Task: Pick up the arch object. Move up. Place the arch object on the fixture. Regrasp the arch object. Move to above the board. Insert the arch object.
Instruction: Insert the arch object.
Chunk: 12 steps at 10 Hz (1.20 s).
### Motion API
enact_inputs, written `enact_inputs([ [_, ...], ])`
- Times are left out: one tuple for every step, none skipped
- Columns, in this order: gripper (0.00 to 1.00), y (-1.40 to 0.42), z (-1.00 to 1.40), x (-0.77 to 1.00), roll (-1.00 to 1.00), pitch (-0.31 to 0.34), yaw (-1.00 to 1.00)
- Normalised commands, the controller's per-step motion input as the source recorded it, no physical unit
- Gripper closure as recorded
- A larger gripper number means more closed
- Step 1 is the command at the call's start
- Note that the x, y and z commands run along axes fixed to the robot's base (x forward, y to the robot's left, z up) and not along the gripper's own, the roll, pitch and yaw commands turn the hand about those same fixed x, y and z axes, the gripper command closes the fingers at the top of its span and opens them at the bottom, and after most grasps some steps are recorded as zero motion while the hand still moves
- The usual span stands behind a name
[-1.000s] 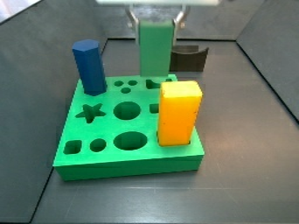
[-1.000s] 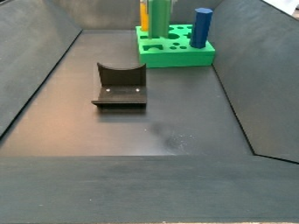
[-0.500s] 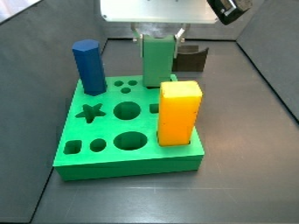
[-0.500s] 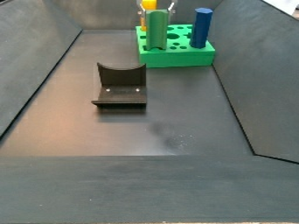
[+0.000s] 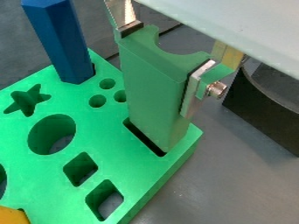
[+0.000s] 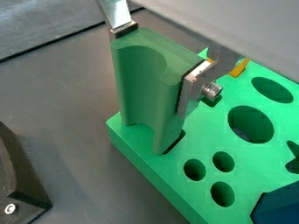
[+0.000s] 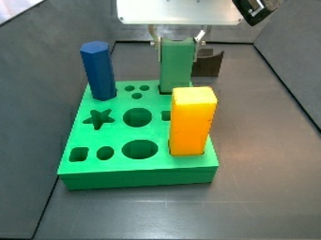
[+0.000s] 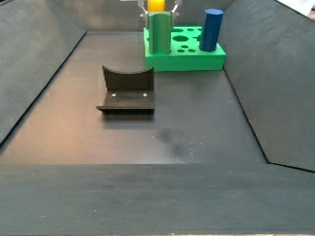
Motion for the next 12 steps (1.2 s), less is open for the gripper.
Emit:
enact_inputs([
  [1.0,0.0,-0.32,-0.12,-0.2,0.039,-0.11],
  [1.0,0.0,-0.31,-0.16,-0.33,0.027,-0.21],
  [1.0,0.0,-0.31,-0.17,-0.38,0.004,-0.24],
  [1.0,0.04,-0.29,-0.09,-0.42,0.026,-0.17],
  [1.0,0.0,-0.29,-0.09,-0.4,0.019,-0.16],
  [1.0,0.04,-0.39,0.0,-0.25,0.0,-0.04],
  [1.0,0.1,-0.47,0.07,-0.12,0.0,0.0],
  [1.0,0.07,-0.48,0.19,-0.06,0.0,0.0],
  [1.0,0.0,-0.46,0.24,-0.01,-0.02,0.0],
  [1.0,0.0,-0.38,0.25,0.0,-0.02,0.04],
  [1.0,-0.11,-0.31,0.19,0.01,0.0,0.09],
  [1.0,-0.14,-0.26,0.07,0.0,0.0,0.09],
])
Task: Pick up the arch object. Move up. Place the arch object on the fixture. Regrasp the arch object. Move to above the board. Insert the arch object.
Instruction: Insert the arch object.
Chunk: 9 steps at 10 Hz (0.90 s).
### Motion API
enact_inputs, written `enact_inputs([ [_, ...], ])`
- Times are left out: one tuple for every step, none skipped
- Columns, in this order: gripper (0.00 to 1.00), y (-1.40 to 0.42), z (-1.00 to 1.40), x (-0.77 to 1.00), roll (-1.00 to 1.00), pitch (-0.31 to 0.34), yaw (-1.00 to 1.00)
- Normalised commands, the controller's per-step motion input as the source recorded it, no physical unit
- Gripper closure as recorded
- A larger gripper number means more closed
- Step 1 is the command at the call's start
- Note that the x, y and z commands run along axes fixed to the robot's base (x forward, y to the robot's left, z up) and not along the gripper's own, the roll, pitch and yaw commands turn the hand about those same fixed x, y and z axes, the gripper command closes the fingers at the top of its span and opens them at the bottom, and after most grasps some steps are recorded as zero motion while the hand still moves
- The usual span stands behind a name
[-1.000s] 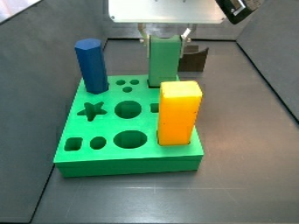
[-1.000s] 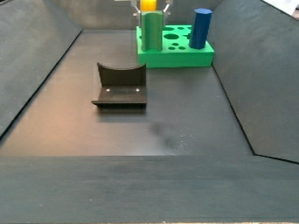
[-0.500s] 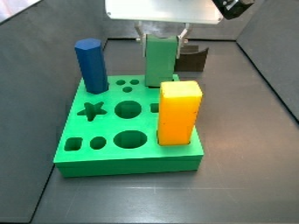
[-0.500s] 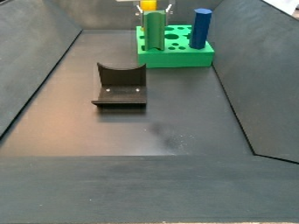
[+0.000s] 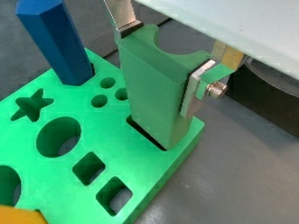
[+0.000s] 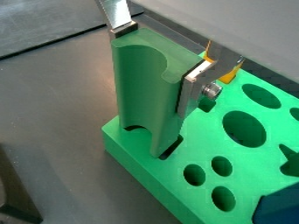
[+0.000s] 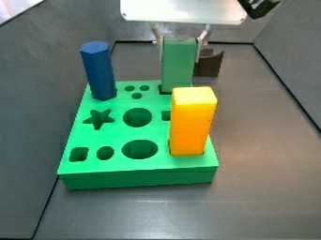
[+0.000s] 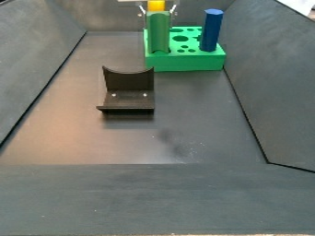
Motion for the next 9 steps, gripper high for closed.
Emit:
enact_inputs([
  [1.0,-0.09,-0.27,0.0,0.0,0.0,0.14],
  [1.0,-0.07,-0.28,-0.06,0.01,0.0,0.16],
  [1.0,-0.01,-0.28,-0.12,0.0,0.0,0.2],
  [1.0,0.0,-0.27,-0.22,0.01,0.0,0.23],
  [1.0,0.0,-0.26,-0.26,0.01,0.0,0.26],
  [1.0,0.0,-0.26,-0.24,0.0,0.0,0.24],
  [1.0,0.0,-0.3,-0.09,0.0,0.0,0.13],
  [1.0,0.0,-0.39,0.0,0.0,0.0,0.07],
  [1.0,0.0,-0.47,0.0,0.0,-0.026,0.07],
])
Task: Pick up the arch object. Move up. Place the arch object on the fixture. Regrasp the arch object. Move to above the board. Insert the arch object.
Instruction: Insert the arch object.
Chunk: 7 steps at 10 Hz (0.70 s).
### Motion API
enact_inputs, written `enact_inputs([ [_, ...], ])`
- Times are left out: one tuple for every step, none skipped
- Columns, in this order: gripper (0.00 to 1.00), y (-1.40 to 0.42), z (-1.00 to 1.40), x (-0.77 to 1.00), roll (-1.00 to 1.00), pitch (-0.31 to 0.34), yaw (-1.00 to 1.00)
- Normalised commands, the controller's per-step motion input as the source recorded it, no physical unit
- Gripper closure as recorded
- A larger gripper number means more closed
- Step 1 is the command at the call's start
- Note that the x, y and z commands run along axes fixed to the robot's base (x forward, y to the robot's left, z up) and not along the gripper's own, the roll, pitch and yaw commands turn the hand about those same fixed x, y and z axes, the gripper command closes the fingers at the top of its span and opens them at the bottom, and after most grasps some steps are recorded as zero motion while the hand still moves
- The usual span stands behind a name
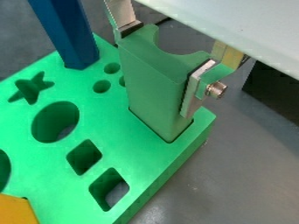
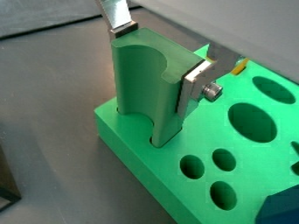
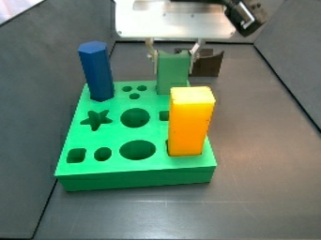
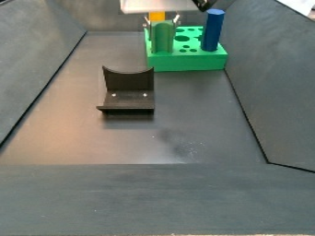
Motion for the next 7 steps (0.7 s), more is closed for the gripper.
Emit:
enact_inputs([
  [1.0,0.0,-0.49,0.0,0.0,-0.059,0.06],
  [1.0,0.0,-0.53,0.0,0.0,-0.091,0.01],
  [1.0,-0.06,-0.55,0.0,0.08,-0.099,0.0],
  [1.0,-0.01,-0.45,0.0,0.05,-0.147,0.0],
  [1.0,0.0,-0.09,-0.03,0.0,-0.074,0.0],
  [1.0,0.0,0.0,-0.02,0.02,0.006,0.0],
  [1.0,0.0,0.0,0.0,0.0,0.0,0.0],
])
